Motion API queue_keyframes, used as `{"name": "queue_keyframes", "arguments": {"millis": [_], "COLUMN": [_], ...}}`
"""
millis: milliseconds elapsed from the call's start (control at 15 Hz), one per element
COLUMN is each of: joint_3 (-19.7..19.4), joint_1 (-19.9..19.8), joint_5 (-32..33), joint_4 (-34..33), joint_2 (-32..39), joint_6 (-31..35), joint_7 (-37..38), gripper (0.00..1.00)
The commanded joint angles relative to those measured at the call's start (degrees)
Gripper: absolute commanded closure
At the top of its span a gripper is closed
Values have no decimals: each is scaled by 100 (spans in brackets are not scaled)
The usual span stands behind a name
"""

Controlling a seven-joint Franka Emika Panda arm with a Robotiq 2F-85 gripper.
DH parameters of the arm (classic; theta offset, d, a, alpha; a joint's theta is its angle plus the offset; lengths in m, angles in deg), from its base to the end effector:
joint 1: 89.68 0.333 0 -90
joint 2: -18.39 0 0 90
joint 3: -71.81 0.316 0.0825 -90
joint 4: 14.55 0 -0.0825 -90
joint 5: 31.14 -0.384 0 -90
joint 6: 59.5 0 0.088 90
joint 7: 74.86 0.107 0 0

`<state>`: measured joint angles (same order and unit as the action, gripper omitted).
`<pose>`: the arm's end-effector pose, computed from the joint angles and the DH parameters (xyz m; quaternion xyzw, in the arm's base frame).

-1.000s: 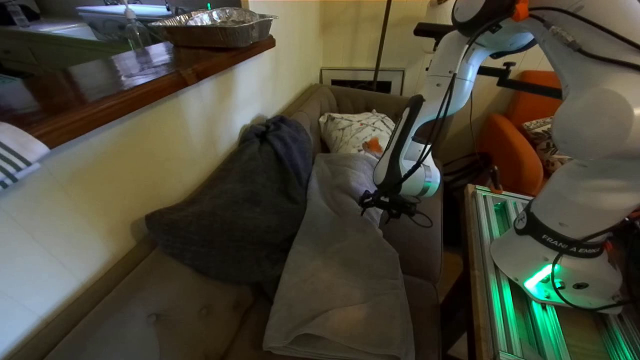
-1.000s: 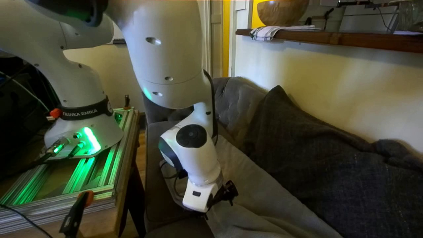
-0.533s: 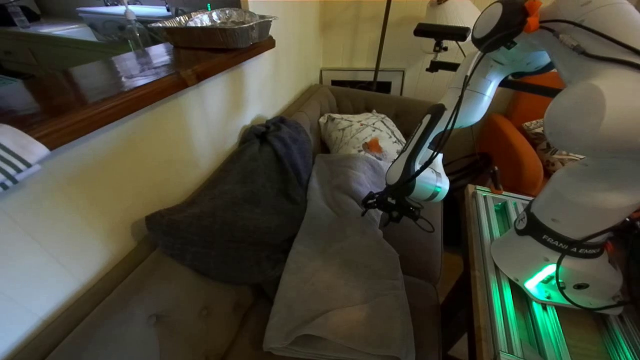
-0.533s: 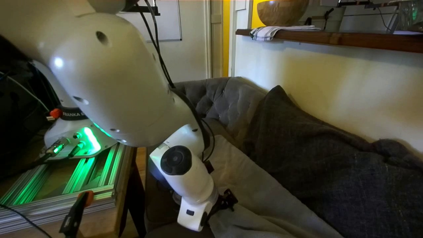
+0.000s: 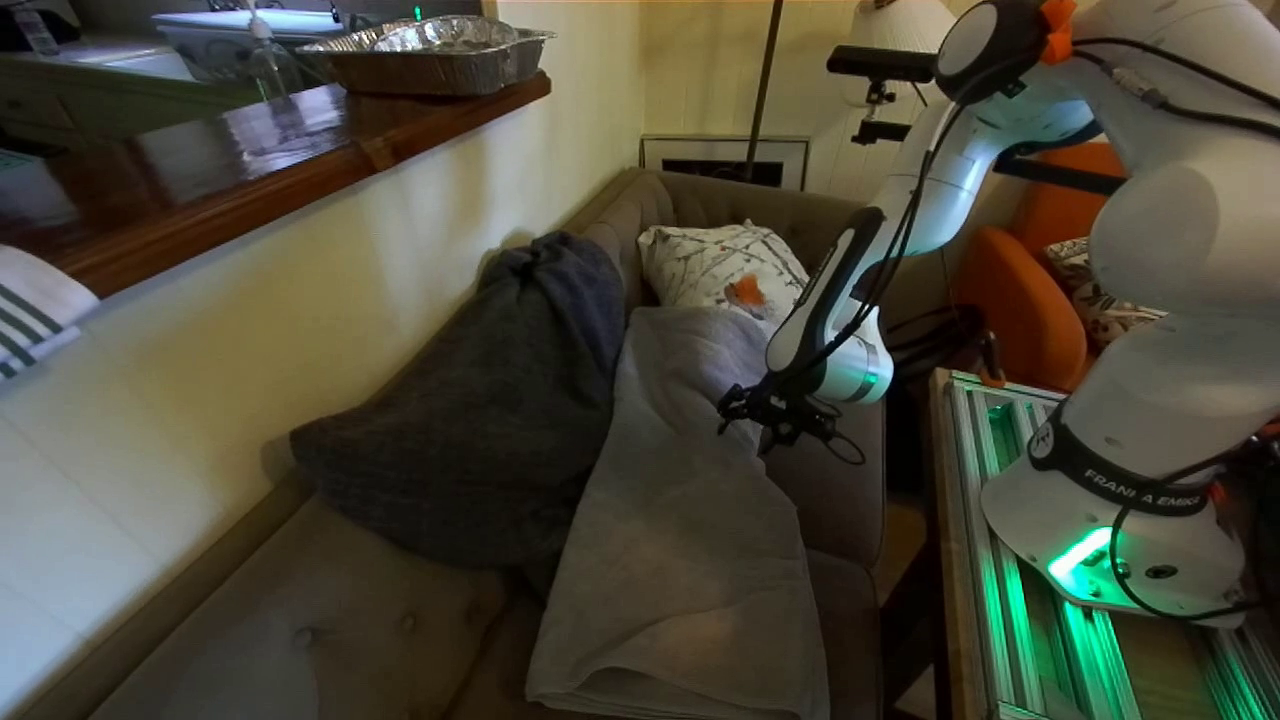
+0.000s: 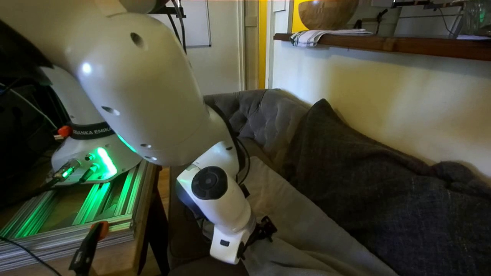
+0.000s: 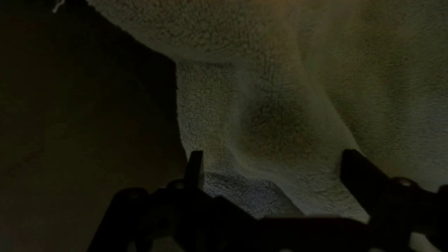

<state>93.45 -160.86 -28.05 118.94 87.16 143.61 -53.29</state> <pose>0.3038 -0.2449 -0.0834 -0.7409 0.6453 -0.0878 0.1639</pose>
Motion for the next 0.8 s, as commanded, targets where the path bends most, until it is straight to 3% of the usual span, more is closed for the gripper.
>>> {"name": "queue_keyframes", "arguments": {"millis": [0,333,733], "joint_3": [42,216,327], "joint_1": [-424,-1222,-1745], "joint_5": [160,303,348], "joint_4": [-197,-294,-430], "joint_2": [236,459,746], "joint_6": [-279,-520,-463], "joint_7": [-206,-468,-848], "gripper": [0,0,0]}}
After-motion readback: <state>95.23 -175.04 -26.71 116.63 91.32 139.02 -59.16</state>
